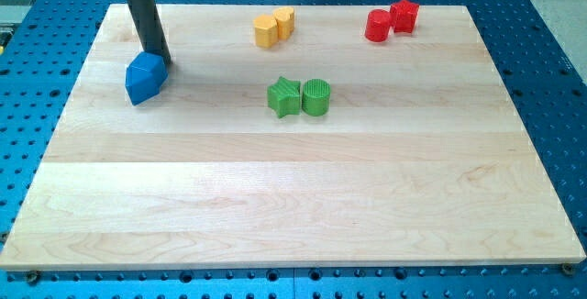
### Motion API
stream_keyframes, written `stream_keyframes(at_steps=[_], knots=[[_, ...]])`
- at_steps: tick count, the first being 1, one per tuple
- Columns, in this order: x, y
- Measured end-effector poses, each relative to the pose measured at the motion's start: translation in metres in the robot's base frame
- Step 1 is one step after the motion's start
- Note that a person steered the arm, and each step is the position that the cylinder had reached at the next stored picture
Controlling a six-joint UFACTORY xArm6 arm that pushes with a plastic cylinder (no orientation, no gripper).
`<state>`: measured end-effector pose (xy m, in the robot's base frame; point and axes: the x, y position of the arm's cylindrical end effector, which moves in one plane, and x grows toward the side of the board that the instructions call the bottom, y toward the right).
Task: Slightly move the blue blocks to the left
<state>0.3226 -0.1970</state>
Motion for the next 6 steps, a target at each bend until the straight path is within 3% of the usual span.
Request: stream_keyframes(at_steps=[2, 3, 5, 6], knots=[[-0.003, -0.001], [0.011, 0.071], [0.051, -0.001], [0.045, 0.005]])
